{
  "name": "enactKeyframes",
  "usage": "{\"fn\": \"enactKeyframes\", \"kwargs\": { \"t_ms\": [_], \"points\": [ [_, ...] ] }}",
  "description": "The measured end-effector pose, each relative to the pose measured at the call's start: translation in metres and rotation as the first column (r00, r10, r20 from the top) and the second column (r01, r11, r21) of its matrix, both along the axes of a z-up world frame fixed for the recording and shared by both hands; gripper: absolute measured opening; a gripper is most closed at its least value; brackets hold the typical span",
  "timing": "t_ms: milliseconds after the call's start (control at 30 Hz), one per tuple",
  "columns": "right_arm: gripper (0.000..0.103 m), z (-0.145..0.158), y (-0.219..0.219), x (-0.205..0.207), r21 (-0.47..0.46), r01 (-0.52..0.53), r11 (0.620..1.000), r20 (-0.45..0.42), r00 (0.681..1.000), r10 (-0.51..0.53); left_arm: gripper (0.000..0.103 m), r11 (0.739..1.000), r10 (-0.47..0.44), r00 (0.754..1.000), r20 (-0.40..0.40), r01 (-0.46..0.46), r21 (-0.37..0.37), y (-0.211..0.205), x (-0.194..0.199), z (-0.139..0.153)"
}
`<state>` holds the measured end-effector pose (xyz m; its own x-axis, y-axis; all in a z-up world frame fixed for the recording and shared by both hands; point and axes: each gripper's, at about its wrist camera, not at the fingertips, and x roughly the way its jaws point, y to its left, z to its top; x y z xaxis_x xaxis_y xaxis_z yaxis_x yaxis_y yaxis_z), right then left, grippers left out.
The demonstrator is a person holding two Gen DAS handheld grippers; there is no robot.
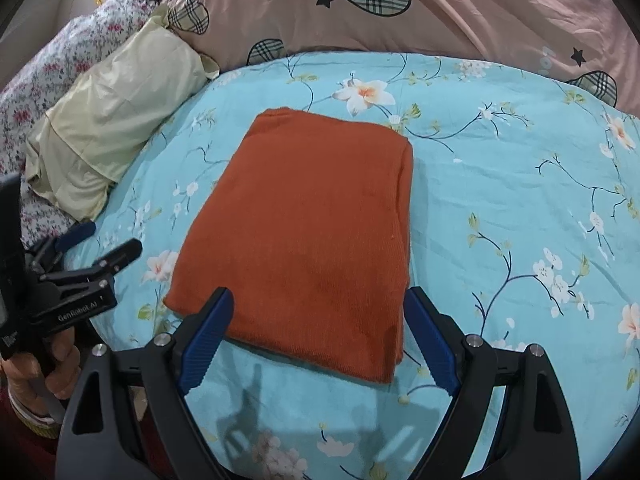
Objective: Fold small clothes
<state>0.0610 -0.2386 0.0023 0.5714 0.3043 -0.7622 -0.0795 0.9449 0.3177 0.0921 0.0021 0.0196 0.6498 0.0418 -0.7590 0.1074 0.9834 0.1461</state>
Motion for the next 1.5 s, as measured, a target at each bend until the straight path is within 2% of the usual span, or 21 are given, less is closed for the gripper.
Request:
{"fn": "enactKeyframes", "kwargs": {
  "t_ms": [233,333,400,533,600,667,700,733,767,833,900,967,1033,1100,1200,1267,1433,1500],
  "points": [
    [0.087,-0.016,-0.022,0.032,0.115,0.064,0.991,-0.026,0.998,-0.061,0.093,0.996,-0.032,0.998,-0.058,0.027,-0.087,0.004,0.031,-0.015],
    [0.087,-0.023,-0.033,0.056,0.165,0.094,0.982,-0.019,0.996,-0.092,0.093,0.980,-0.056,0.992,-0.110,0.034,-0.197,0.009,0.057,-0.027],
    [0.085,-0.030,-0.042,0.074,0.190,0.121,0.974,-0.023,0.993,-0.119,0.093,0.971,-0.059,0.990,-0.131,0.026,-0.239,0.012,0.071,-0.035],
    [0.061,-0.060,-0.062,0.120,0.228,0.206,0.952,-0.110,0.977,-0.185,0.092,0.967,-0.045,0.985,-0.166,0.002,-0.256,0.013,0.094,-0.049],
    [0.058,-0.072,-0.070,0.138,0.246,0.234,0.941,-0.141,0.969,-0.204,0.092,0.965,-0.046,0.983,-0.177,-0.002,-0.261,0.014,0.101,-0.053],
    [0.049,-0.084,-0.073,0.154,0.257,0.249,0.934,-0.166,0.963,-0.212,0.092,0.969,-0.045,0.982,-0.182,-0.002,-0.249,0.011,0.108,-0.059],
    [0.026,-0.089,-0.072,0.160,0.290,0.239,0.927,-0.174,0.965,-0.194,0.091,0.972,-0.045,0.981,-0.187,0.000,-0.234,0.009,0.113,-0.064],
    [0.014,-0.088,-0.070,0.162,0.313,0.227,0.922,-0.170,0.969,-0.181,0.089,0.973,-0.050,0.980,-0.193,0.004,-0.229,0.008,0.115,-0.066],
    [0.012,-0.081,-0.069,0.161,0.305,0.226,0.925,-0.149,0.971,-0.188,0.084,0.972,-0.060,0.979,-0.196,0.012,-0.236,0.007,0.116,-0.066],
    [0.011,-0.047,-0.065,0.144,0.310,0.191,0.931,-0.027,0.981,-0.192,0.077,0.970,-0.079,0.980,-0.185,0.033,-0.240,0.005,0.113,-0.062],
    [0.011,-0.017,-0.061,0.122,0.325,0.146,0.934,0.089,0.979,-0.184,0.076,0.980,-0.092,0.982,-0.163,0.060,-0.192,-0.002,0.107,-0.058],
    [0.011,-0.005,-0.058,0.110,0.259,0.152,0.954,0.140,0.971,-0.193,0.076,0.982,-0.107,0.982,-0.157,0.080,-0.169,-0.007,0.105,-0.060],
    [0.011,-0.025,-0.059,0.118,0.196,0.195,0.961,0.080,0.974,-0.213,0.076,0.985,-0.113,0.981,-0.160,0.089,-0.149,-0.012,0.106,-0.066],
    [0.011,-0.060,-0.066,0.131,0.202,0.238,0.950,-0.025,0.971,-0.238,0.078,0.986,-0.111,0.980,-0.162,0.088,-0.145,-0.013,0.108,-0.069],
    [0.011,-0.087,-0.069,0.138,0.205,0.266,0.942,-0.098,0.963,-0.251,0.080,0.986,-0.108,0.979,-0.170,0.084,-0.146,-0.012,0.110,-0.074],
    [0.011,-0.087,-0.066,0.134,0.199,0.274,0.941,-0.100,0.961,-0.259,0.080,0.986,-0.111,0.980,-0.165,0.089,-0.139,-0.013,0.110,-0.075],
    [0.020,-0.067,-0.060,0.125,0.089,0.278,0.956,-0.084,0.959,-0.271,0.078,0.986,-0.100,0.981,-0.168,0.075,-0.151,-0.007,0.098,-0.062],
    [0.020,-0.047,-0.058,0.107,0.070,0.280,0.957,-0.024,0.960,-0.279,0.076,0.984,-0.106,0.981,-0.160,0.080,-0.160,-0.004,0.087,-0.056]
  ]
}}
